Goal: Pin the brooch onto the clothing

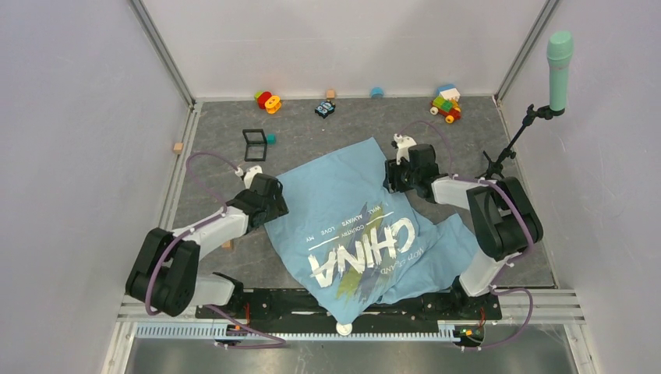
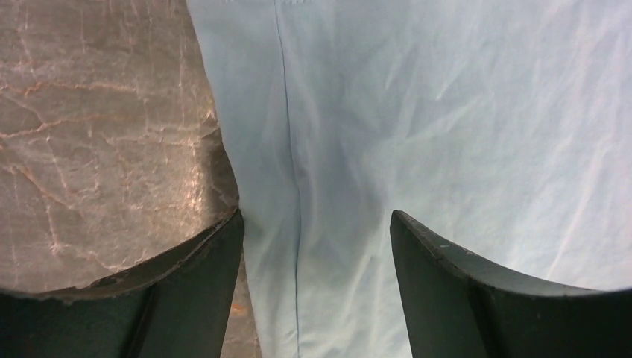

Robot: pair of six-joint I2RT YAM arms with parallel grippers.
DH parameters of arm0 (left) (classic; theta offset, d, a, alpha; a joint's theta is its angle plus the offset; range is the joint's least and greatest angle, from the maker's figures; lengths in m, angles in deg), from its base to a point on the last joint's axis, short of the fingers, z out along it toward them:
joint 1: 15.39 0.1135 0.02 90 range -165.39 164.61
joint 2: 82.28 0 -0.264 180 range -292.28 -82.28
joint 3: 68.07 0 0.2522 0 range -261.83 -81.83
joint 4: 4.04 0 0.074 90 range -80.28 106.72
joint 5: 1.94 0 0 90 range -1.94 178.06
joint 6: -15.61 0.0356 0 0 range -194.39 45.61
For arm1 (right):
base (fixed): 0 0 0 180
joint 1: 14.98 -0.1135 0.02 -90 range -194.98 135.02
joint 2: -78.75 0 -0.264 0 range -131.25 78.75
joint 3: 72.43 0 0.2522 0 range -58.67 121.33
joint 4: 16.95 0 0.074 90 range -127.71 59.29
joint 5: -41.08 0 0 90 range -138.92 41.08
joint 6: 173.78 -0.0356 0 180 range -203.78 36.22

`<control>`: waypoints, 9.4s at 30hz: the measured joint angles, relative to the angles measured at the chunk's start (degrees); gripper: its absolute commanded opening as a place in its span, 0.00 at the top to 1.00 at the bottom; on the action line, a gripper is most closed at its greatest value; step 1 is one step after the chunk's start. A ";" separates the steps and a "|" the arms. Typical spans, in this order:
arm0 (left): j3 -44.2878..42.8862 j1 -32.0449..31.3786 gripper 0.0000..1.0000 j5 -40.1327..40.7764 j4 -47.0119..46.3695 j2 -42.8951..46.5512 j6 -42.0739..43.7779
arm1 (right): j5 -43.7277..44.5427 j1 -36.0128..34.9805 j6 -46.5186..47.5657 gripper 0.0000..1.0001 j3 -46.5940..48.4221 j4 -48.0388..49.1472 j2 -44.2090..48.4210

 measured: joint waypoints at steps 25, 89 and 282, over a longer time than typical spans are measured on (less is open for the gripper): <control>-17.92 3.41 0.98 -11.65 -3.63 15.85 10.23 | 6.10 0.90 2.78 1.00 13.11 -10.71 29.09; -34.21 6.64 0.00 -43.17 -11.87 -15.10 13.70 | 5.33 4.50 3.89 0.02 12.07 -4.42 11.32; -13.79 -54.03 0.98 -24.00 -28.50 -23.56 15.41 | -9.62 33.94 -14.29 0.92 -31.76 -16.65 52.19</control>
